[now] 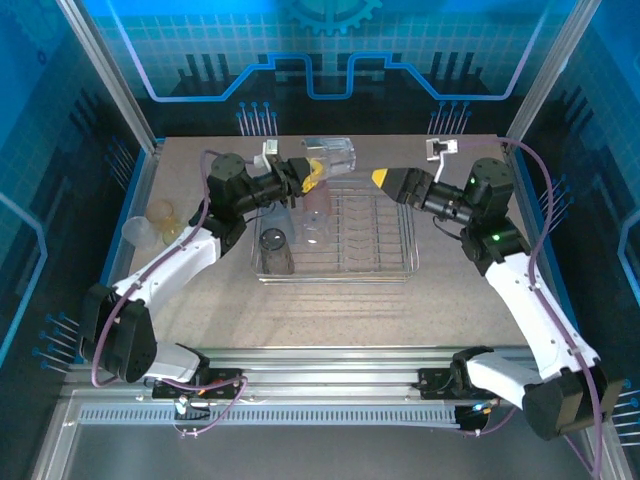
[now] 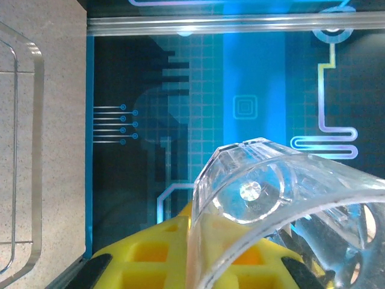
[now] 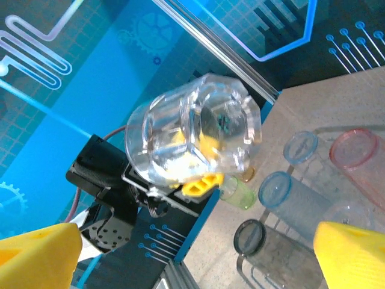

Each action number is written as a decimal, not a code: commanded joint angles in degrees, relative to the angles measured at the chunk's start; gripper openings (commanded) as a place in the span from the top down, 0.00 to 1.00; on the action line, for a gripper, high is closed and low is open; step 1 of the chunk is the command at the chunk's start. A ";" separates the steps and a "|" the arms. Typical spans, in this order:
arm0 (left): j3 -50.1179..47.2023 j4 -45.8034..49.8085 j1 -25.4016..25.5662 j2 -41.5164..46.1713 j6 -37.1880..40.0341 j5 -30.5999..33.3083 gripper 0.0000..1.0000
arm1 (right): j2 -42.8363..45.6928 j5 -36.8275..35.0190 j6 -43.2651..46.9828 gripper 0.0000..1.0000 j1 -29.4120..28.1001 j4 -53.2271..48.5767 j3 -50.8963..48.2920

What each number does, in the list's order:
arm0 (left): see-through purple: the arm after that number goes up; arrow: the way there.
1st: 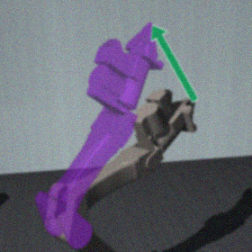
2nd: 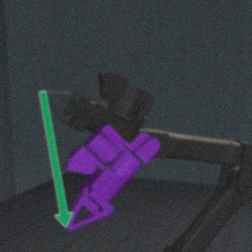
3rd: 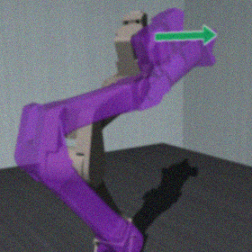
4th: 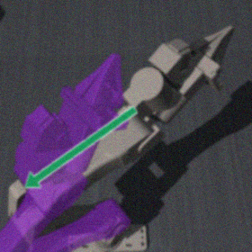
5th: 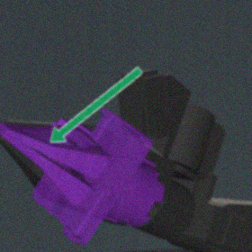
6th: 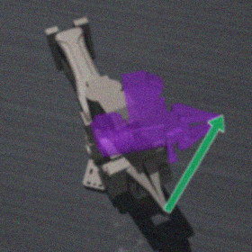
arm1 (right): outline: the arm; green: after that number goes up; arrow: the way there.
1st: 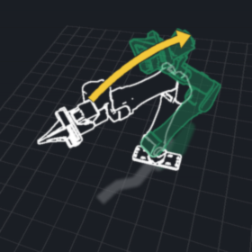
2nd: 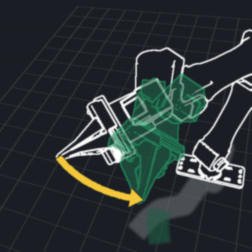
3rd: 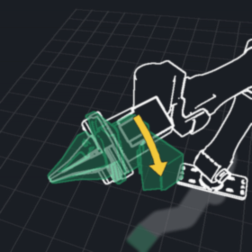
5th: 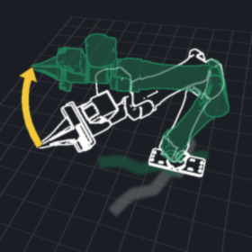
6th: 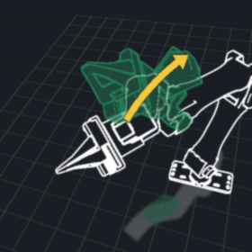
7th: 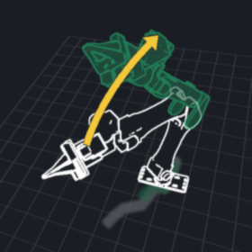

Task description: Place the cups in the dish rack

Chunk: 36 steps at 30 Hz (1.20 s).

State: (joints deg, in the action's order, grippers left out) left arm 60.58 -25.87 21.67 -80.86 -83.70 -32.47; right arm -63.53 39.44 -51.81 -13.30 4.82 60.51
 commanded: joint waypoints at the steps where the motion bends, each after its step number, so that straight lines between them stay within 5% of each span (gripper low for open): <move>1: 1.55 -3.78 1.59 -0.63 1.27 -1.85 1.00 | -2.80 0.66 -3.69 0.00 -1.02 10.26 1.77; 10: 0.73 -5.69 2.81 -1.66 0.11 -1.72 1.00 | -10.83 1.86 -10.40 0.01 -2.88 22.00 2.76; 22: 1.30 -5.80 3.29 -1.67 0.63 -2.84 1.00 | -14.84 0.03 -8.52 0.02 -6.82 24.27 2.13; 36: 0.51 -5.67 3.55 -1.77 1.35 -1.73 1.00 | -19.53 0.20 -16.95 0.17 -9.37 37.94 2.41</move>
State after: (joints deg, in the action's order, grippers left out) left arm 60.58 -28.64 24.75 -82.67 -83.70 -33.47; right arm -82.54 39.46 -67.59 -20.69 38.61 61.63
